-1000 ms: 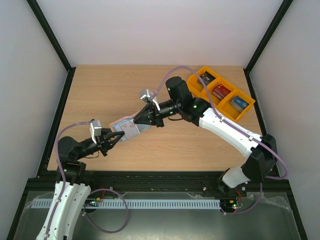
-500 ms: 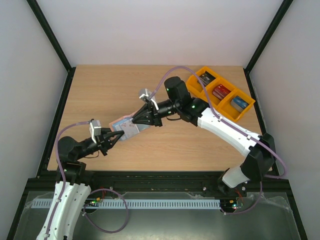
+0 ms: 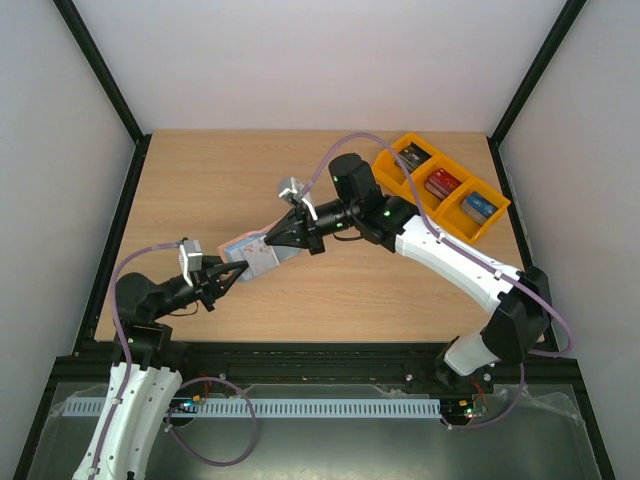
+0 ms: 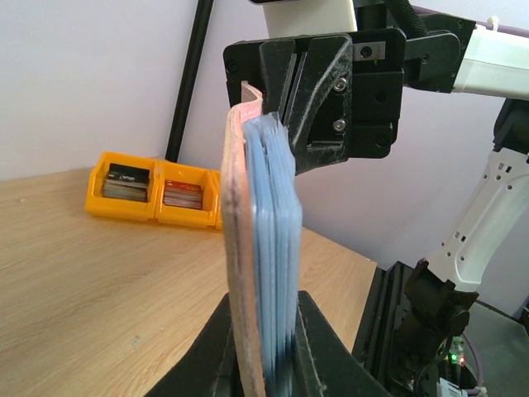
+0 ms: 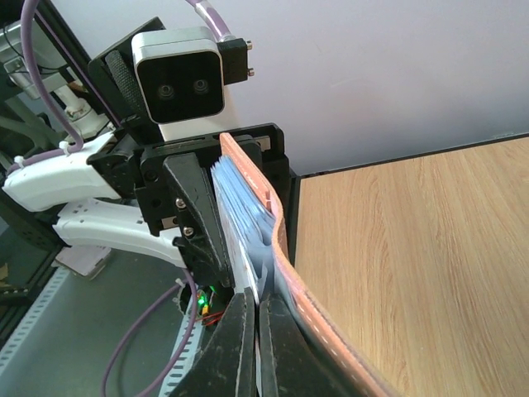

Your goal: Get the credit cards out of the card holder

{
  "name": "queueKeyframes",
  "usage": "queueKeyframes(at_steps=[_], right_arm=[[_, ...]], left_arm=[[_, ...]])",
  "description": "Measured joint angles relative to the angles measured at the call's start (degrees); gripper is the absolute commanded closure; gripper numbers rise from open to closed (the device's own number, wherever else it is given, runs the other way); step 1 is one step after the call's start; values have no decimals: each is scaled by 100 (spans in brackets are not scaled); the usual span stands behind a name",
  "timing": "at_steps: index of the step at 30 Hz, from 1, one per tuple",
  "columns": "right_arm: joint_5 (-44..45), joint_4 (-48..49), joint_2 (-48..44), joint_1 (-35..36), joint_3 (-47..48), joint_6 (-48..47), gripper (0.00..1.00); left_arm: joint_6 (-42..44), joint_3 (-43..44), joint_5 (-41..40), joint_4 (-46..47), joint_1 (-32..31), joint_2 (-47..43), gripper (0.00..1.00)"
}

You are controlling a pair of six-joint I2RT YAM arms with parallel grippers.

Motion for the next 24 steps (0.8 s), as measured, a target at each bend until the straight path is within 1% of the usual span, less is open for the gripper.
queueKeyframes(at_steps=[1,3,4,6,7,24], right_arm=[[7,-7,-9,-7,-2,-4,98],[52,-52,-44,-33,-4,-44,98],[76,-74,-68,-44,-9,-63,98],[109,-120,-109,-52,-11,-87,98],[120,-138,-127,-55,-11,-103,98],[168,-332,-229,-166,-11,-256,98]], left_arm=[[-4,0,0,2,0,0,90],[-15,-2,0,15,-2,0,89],[-17,-2,0,31,-2,0,91],[-24,-2,2,57,0,0,97],[-26,-2,2,74,0,0,98],[-28,-2,-4,72,0,0,98]])
